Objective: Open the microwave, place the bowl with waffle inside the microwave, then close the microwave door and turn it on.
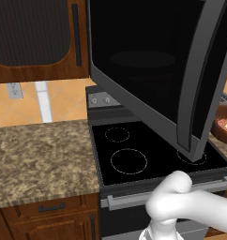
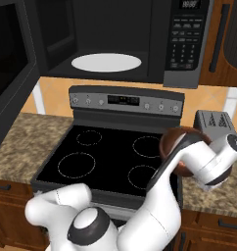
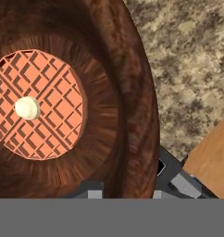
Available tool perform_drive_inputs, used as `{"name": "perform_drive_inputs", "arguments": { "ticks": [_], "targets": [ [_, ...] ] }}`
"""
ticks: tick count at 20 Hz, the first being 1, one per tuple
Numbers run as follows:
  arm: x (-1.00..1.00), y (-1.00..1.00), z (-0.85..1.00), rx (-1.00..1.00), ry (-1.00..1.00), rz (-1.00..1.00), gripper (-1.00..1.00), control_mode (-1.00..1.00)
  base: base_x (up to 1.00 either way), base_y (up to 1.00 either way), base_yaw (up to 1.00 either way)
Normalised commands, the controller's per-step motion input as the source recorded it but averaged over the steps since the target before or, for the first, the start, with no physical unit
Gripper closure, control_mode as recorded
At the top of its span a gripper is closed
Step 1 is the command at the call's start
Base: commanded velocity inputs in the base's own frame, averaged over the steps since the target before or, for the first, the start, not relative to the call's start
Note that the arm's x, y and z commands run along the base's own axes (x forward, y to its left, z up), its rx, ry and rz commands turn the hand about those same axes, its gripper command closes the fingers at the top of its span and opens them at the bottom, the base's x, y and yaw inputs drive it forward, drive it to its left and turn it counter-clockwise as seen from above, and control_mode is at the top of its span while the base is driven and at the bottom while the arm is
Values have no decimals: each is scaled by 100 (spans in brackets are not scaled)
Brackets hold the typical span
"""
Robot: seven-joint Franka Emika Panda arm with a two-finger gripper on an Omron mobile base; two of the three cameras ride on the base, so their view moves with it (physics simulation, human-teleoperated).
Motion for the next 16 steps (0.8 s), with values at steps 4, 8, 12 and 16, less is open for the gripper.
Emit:
{"name": "perform_drive_inputs", "arguments": {
  "ticks": [4,8,12,16],
  "targets": [
    [-5,90,96,4,-6,25,100,-100,0,0,0],
    [0,94,100,1,-2,28,100,-100,0,0,0],
    [0,80,89,3,-7,33,100,-100,0,0,0],
    [0,100,66,0,-26,22,100,-100,0,0,0]
  ]
}}
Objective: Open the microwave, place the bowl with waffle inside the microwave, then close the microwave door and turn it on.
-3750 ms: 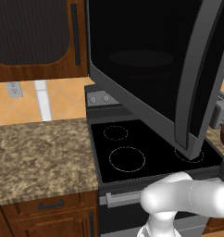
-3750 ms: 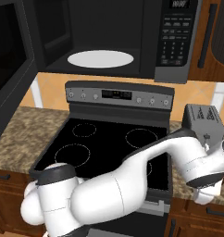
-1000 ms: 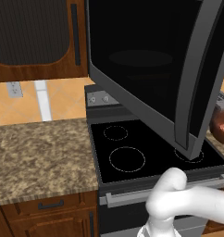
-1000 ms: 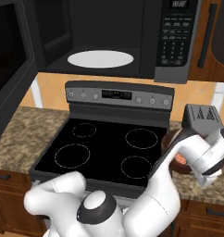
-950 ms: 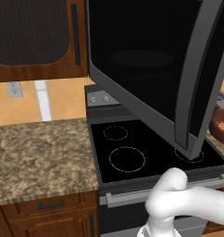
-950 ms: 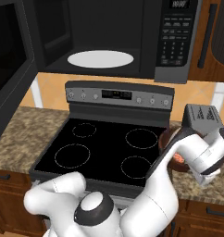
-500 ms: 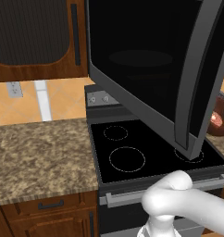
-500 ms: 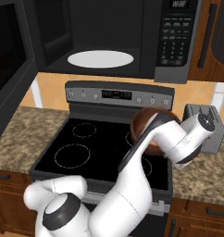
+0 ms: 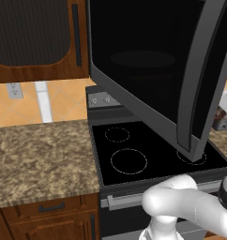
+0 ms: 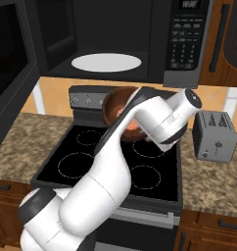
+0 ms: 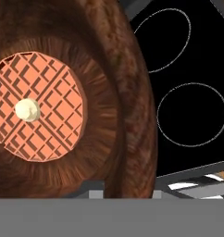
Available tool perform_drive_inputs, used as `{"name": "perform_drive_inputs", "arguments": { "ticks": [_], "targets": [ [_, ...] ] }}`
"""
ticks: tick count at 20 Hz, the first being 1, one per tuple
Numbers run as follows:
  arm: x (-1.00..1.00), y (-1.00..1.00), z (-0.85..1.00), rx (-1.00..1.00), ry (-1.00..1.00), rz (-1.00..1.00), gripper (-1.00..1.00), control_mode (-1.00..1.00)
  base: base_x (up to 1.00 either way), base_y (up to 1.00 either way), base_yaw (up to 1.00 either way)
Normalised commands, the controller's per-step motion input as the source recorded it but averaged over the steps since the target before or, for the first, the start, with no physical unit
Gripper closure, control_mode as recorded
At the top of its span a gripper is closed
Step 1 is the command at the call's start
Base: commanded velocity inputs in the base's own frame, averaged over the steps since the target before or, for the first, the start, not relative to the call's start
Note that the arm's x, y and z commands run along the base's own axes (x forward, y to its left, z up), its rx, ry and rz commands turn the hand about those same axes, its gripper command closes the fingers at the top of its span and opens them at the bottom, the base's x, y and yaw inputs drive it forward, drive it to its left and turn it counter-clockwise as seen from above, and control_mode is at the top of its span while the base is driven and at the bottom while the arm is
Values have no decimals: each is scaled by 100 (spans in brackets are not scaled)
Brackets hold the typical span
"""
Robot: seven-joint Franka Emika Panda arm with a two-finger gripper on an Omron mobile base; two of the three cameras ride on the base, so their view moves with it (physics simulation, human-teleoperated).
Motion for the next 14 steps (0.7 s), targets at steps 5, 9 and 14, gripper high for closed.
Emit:
{"name": "perform_drive_inputs", "arguments": {
  "ticks": [5,9,14],
  "targets": [
    [0,63,65,0,-37,9,100,-100,0,0,0],
    [9,45,59,2,-10,5,100,-100,0,0,0],
    [31,23,63,0,1,3,100,-100,0,0,0]
  ]
}}
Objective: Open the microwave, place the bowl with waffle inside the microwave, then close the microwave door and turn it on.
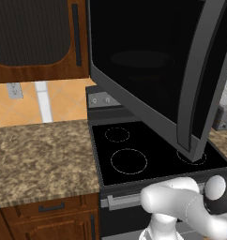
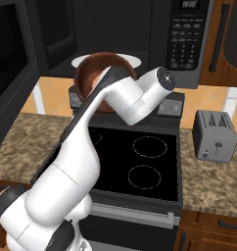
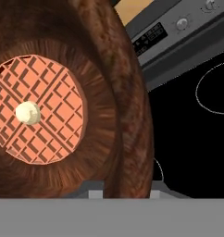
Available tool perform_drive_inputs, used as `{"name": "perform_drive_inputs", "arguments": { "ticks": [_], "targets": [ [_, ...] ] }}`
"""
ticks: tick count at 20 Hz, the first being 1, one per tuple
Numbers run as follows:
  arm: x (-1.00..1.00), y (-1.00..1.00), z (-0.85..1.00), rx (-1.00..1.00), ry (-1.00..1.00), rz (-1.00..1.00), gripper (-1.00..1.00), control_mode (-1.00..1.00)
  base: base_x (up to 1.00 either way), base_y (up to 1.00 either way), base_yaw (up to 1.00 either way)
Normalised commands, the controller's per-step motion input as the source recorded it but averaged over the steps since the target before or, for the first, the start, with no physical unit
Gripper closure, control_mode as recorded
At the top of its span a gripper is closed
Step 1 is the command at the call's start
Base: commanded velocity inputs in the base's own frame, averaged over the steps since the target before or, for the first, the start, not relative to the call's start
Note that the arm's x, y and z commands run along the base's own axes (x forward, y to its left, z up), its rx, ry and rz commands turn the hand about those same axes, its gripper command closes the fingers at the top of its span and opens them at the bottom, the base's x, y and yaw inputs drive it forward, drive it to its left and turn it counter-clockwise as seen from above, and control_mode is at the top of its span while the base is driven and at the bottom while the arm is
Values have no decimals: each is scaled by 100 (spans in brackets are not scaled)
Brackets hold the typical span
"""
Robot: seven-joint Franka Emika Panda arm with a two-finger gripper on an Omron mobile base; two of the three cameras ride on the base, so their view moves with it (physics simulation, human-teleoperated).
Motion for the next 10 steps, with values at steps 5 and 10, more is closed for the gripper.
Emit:
{"name": "perform_drive_inputs", "arguments": {
  "ticks": [5,10],
  "targets": [
    [43,1,42,12,0,23,100,-100,0,0,0],
    [74,9,18,4,1,22,100,-100,0,0,0]
  ]
}}
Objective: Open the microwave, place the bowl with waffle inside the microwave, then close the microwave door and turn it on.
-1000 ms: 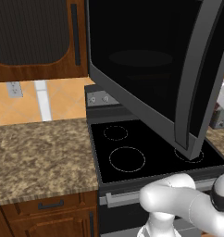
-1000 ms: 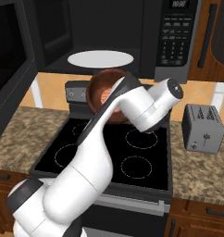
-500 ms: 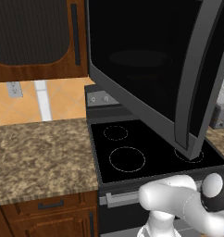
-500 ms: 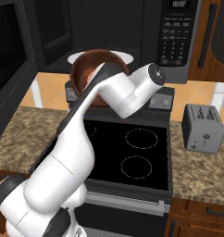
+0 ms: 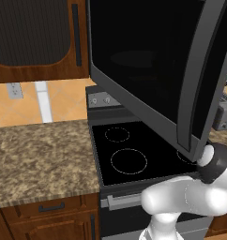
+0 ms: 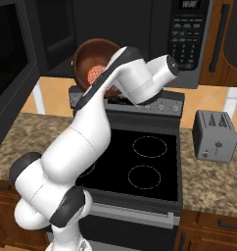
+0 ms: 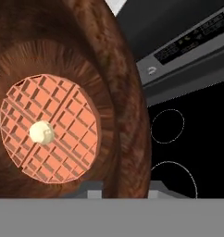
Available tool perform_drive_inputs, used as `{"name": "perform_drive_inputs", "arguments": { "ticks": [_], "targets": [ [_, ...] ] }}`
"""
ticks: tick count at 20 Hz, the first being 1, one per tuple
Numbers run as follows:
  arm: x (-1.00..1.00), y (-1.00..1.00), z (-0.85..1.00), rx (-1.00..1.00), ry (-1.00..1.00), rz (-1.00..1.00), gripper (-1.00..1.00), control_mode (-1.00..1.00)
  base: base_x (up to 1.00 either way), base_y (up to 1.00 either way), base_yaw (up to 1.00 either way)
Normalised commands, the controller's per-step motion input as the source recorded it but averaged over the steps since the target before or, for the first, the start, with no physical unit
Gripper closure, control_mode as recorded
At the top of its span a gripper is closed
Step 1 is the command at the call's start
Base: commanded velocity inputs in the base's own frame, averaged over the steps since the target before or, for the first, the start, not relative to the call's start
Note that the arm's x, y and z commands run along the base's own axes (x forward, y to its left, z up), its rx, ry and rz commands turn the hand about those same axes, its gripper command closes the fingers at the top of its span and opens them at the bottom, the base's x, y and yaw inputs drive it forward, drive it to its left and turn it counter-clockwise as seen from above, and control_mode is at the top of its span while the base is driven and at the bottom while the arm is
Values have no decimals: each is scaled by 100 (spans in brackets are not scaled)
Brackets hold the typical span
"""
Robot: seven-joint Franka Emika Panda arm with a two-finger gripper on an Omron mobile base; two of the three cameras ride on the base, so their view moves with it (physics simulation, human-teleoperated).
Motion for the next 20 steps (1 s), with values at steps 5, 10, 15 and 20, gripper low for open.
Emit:
{"name": "perform_drive_inputs", "arguments": {
  "ticks": [5,10,15,20],
  "targets": [
    [64,10,27,0,1,8,100,-100,0,0,0],
    [30,37,29,-7,0,-9,100,-100,0,0,0],
    [-3,29,29,-4,0,-24,100,-100,0,0,0],
    [7,19,24,-4,-2,-29,100,-100,0,0,0]
  ]
}}
